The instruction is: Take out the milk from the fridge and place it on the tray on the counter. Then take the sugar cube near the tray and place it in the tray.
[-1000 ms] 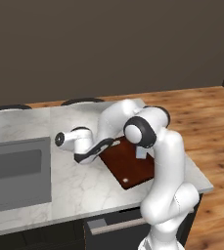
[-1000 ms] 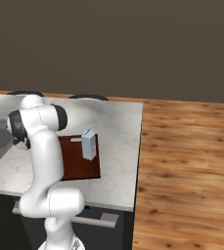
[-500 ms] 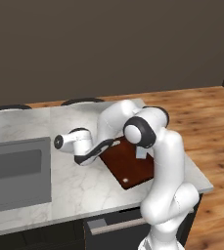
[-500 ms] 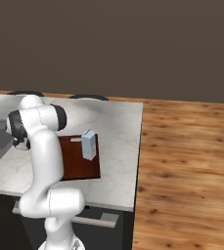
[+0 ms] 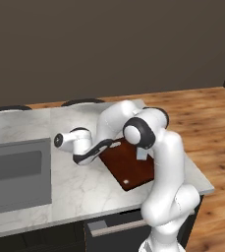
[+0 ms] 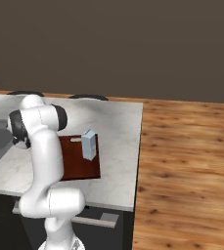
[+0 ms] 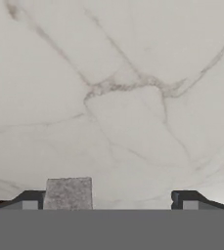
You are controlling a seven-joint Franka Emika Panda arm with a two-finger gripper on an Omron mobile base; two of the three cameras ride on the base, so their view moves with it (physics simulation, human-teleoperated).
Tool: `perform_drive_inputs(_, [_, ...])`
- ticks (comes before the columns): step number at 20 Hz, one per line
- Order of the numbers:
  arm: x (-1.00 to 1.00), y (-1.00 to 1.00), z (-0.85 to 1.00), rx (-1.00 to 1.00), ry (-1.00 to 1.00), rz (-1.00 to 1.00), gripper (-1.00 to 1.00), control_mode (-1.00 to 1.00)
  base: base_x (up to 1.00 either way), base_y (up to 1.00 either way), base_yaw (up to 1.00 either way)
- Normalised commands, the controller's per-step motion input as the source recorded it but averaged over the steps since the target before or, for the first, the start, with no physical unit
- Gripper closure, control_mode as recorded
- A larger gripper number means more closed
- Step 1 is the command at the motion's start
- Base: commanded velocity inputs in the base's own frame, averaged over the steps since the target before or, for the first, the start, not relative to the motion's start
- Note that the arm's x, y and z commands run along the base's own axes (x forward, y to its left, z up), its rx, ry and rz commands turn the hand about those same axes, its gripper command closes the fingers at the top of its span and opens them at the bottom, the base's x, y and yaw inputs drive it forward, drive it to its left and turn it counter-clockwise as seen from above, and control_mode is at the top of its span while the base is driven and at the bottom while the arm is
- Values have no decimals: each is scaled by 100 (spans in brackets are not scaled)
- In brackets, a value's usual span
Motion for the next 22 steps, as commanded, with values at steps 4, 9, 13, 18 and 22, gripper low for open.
perform_drive_inputs(4, [0, 1, -26, 0, 9, 0, 100, -100, 0, 0, 0])
perform_drive_inputs(9, [0, 0, -33, 0, 5, 0, 100, -100, 0, 0, 0])
perform_drive_inputs(13, [0, 10, -44, 0, 1, 0, 100, -100, 0, 0, 0])
perform_drive_inputs(18, [0, 15, -41, 0, 0, 0, 100, -100, 0, 0, 0])
perform_drive_inputs(22, [0, 16, -12, 0, 0, 0, 100, -100, 0, 0, 0])
